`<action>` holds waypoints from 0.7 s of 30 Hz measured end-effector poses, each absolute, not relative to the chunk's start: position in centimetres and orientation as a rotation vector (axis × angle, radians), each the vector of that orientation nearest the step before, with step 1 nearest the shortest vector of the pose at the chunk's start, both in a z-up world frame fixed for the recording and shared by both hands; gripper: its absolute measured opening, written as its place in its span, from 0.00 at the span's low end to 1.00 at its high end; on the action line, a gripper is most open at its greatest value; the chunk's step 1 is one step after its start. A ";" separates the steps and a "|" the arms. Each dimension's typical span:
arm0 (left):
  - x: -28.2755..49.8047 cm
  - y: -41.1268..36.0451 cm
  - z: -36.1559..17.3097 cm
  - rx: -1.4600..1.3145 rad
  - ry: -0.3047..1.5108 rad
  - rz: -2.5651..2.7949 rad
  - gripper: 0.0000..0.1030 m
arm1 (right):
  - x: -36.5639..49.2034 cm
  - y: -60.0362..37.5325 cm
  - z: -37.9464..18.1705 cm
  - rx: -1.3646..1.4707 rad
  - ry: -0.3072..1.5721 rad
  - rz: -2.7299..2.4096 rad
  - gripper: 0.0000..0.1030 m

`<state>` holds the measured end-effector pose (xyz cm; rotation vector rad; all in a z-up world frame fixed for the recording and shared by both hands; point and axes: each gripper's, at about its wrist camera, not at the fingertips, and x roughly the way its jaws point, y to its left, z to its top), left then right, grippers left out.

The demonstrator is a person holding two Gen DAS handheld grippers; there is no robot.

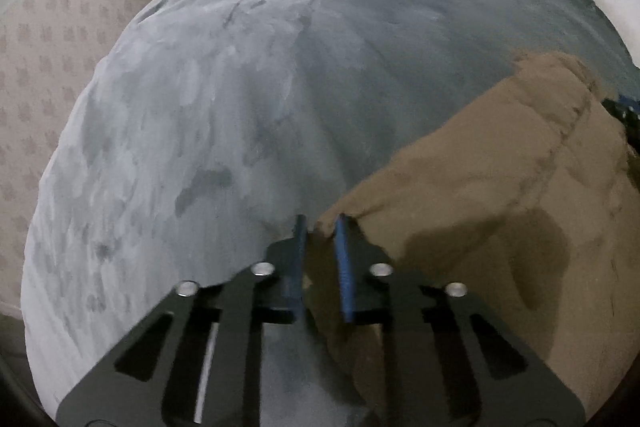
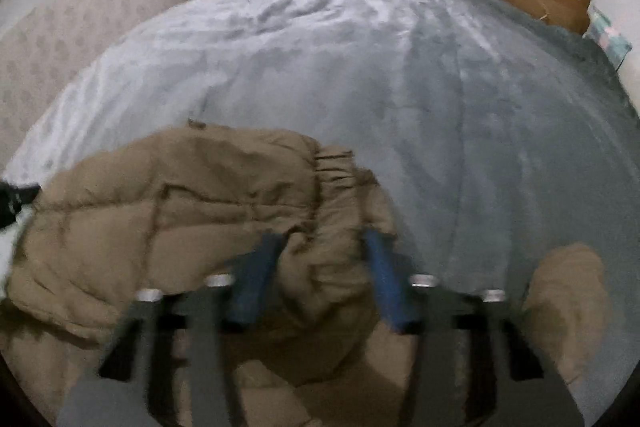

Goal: Fold large clothes

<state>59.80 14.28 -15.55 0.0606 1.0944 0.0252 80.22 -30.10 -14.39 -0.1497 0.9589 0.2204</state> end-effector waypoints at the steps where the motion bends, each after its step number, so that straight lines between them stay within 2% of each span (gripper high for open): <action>1: 60.3 14.3 -15.7 0.063 1.100 0.031 0.04 | 80.1 -30.1 -14.4 -0.156 0.953 0.222 0.33; 2: 60.9 14.3 -16.0 0.074 1.109 0.046 0.00 | 79.8 -30.0 -14.3 -0.166 0.947 0.222 0.21; 5: 61.7 14.3 -16.7 0.078 1.137 0.063 0.00 | 78.5 -29.3 -13.3 -0.225 0.914 0.228 0.04; 10: 61.3 14.1 -16.7 0.070 1.136 0.060 0.00 | 74.9 -28.4 -11.7 -0.335 0.896 0.203 0.03; 13: 60.7 13.7 -15.7 0.061 1.121 0.020 0.05 | 71.6 -29.8 -11.0 -0.343 0.915 0.148 0.03; 14: 60.4 13.7 -15.4 0.063 1.118 0.009 0.08 | 70.2 -30.5 -10.9 -0.335 0.930 0.129 0.03; 16: 59.3 12.9 -14.2 0.085 1.098 -0.004 0.25 | 67.7 -31.7 -10.9 -0.331 0.961 0.093 0.03; 17: 58.7 12.6 -13.7 0.102 1.087 0.002 0.44 | 66.1 -32.6 -11.0 -0.319 0.980 0.069 0.03; 18: 57.9 12.2 -13.1 0.118 1.073 0.002 0.59 | 65.1 -33.1 -11.1 -0.306 0.992 0.056 0.03; 21: 55.1 10.9 -11.7 0.146 1.043 -0.042 0.71 | 61.3 -35.1 -11.4 -0.251 1.024 0.030 0.03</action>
